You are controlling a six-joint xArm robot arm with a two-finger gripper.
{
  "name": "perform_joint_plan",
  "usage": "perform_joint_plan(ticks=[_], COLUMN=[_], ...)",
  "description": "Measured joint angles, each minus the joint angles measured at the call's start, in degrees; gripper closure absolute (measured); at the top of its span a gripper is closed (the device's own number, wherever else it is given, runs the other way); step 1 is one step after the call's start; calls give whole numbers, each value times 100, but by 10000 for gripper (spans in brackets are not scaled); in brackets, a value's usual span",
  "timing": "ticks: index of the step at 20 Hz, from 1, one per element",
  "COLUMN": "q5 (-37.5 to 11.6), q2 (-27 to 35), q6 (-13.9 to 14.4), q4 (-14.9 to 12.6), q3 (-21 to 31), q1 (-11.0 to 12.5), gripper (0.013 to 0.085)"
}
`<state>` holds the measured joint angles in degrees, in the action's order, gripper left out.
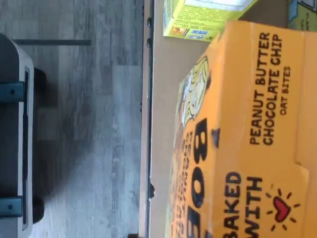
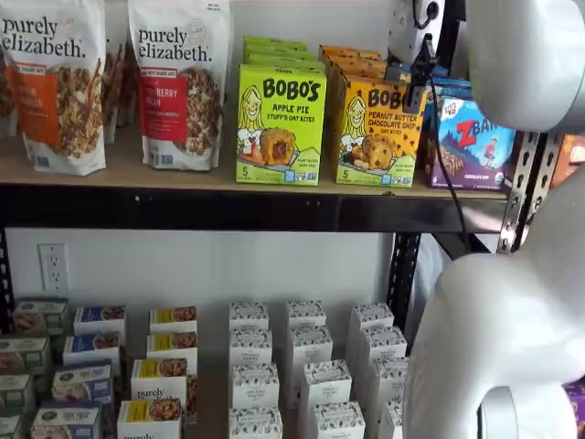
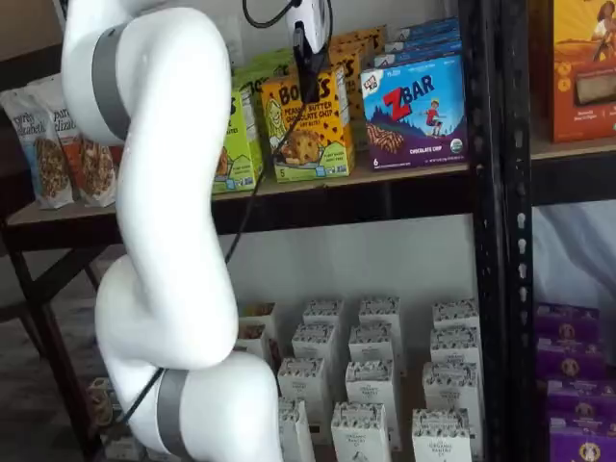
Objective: Pick up the orange box on the top shelf, the fifth box from the left
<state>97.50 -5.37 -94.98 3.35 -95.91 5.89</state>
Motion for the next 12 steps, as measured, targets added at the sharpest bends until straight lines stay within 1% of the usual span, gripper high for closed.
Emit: perform_joint_plan(ticks=[8,10,11,12], q5=[-244,-320,-344,-360], q2=[-107,-142,-154,-162], q6=[-7,-11,-11,-9], q4=[62,73,72,71], q3=[251,321,344,363], q1=[11,14,13,10], gripper=[130,210,210,250])
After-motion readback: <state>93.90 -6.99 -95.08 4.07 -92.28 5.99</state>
